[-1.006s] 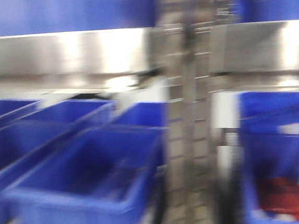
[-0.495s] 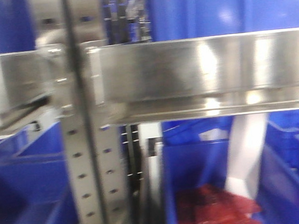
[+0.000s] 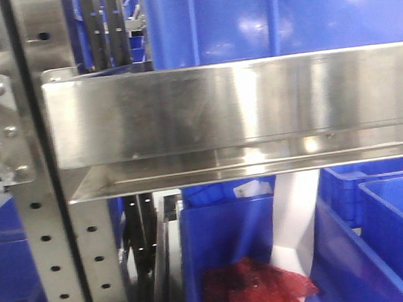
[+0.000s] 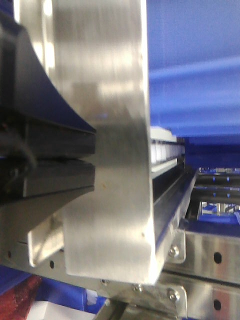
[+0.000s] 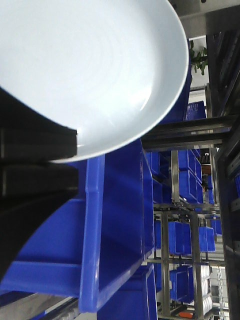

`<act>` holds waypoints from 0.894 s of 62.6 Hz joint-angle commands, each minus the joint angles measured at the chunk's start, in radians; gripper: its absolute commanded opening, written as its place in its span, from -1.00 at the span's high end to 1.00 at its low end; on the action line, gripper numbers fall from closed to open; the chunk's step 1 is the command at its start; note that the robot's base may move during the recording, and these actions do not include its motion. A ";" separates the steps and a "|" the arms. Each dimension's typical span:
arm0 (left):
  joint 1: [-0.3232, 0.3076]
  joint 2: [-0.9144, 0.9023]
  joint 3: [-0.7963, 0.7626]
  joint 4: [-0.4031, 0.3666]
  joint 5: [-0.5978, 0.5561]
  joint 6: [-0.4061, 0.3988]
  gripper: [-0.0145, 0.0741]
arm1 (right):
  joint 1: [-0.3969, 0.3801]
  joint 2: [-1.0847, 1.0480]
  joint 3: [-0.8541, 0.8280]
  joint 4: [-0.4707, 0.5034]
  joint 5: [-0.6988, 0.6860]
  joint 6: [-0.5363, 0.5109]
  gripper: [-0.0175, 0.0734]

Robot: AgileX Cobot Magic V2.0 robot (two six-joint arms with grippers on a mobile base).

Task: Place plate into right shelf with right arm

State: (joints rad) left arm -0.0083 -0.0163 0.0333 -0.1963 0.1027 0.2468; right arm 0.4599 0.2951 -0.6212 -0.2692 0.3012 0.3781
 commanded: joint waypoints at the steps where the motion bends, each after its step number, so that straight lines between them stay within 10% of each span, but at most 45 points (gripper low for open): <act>1: -0.004 -0.011 0.008 -0.004 -0.078 -0.002 0.78 | -0.001 0.010 -0.027 -0.017 -0.099 -0.004 0.47; 39: -0.004 -0.011 0.008 -0.004 -0.078 -0.002 0.78 | -0.001 0.019 -0.035 -0.014 -0.155 -0.004 0.47; 56: -0.004 -0.011 0.008 -0.004 -0.078 -0.002 0.78 | -0.001 0.237 -0.307 -0.001 -0.091 -0.004 0.47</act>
State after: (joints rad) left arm -0.0083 -0.0163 0.0333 -0.1963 0.1027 0.2468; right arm 0.4599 0.4347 -0.7927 -0.2657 0.2709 0.3781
